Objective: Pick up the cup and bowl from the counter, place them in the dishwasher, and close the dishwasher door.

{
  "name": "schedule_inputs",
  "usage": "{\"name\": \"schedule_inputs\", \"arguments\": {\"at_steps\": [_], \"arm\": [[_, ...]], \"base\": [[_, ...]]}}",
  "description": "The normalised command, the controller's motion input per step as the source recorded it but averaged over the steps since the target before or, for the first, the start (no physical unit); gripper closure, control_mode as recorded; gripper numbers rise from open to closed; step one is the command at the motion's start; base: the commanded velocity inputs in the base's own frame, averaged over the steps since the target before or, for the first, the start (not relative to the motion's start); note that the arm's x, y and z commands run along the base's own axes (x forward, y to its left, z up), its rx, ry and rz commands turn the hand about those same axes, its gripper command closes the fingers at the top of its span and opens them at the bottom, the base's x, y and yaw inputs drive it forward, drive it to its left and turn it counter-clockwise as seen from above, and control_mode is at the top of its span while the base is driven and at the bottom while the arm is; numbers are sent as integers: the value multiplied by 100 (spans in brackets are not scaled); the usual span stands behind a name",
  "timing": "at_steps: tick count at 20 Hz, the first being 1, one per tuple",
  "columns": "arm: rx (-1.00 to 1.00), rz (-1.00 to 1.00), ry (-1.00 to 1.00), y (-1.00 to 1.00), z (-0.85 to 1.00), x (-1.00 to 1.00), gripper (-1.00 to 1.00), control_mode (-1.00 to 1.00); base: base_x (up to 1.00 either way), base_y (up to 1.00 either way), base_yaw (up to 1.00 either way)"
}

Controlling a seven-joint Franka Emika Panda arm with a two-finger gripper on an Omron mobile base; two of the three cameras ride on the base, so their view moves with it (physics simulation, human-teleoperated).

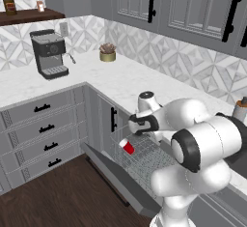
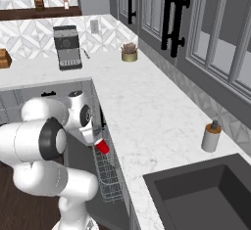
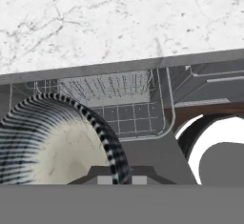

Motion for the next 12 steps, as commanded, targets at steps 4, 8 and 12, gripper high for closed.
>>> {"name": "schedule_inputs", "arguments": {"at_steps": [4, 8, 12], "arm": [[-7, 1, 17, 17, -22, 8, 100, -100], [-11, 0, 3, 2, -42, 1, 100, -100], [-10, 0, 0, 0, -61, 0, 100, -100]], "base": [[0, 0, 0], [0, 0, 0], [0, 0, 0]]}}
